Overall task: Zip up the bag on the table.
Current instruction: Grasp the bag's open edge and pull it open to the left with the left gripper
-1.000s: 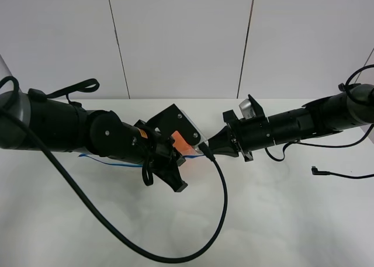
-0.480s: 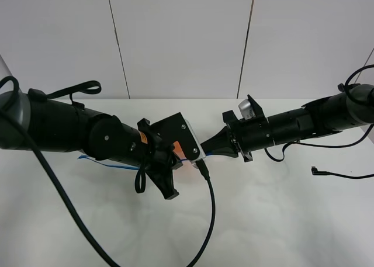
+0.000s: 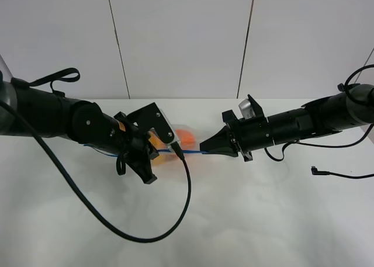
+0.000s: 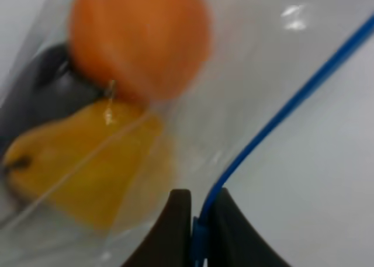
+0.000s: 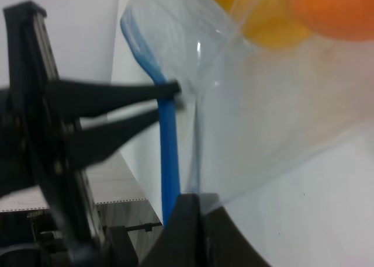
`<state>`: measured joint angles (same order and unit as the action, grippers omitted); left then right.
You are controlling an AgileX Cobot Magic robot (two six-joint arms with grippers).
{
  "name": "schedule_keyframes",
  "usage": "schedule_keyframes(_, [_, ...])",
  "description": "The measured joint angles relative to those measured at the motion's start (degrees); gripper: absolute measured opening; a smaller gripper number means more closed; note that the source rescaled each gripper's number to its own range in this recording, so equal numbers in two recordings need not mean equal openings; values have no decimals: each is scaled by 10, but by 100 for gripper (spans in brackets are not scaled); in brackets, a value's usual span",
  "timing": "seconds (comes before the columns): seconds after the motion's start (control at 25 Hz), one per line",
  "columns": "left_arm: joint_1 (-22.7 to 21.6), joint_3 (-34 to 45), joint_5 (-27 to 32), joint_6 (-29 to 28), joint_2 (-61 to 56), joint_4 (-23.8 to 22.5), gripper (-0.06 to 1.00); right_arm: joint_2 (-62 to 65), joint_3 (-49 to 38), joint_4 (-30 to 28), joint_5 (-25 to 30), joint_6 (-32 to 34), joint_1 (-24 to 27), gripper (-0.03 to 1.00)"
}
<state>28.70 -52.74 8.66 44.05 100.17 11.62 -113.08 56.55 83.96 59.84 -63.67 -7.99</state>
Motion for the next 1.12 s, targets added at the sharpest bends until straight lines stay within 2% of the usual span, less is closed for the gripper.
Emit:
schedule_keyframes(0.4, [-100, 0, 30, 0, 0, -54, 0, 0, 0, 4, -1, 0, -2, 0])
schedule_keyframes(0.64, [-157, 0, 59, 0, 0, -58, 0, 0, 0, 4, -1, 0, -2, 0])
schedule_keyframes(0.92, [-194, 0, 71, 0, 0, -59, 0, 0, 0, 4, -1, 0, -2, 0])
schedule_keyframes(1.12, [-197, 0, 85, -1, 0, -98, 0, 0, 0, 3, -1, 0, -2, 0])
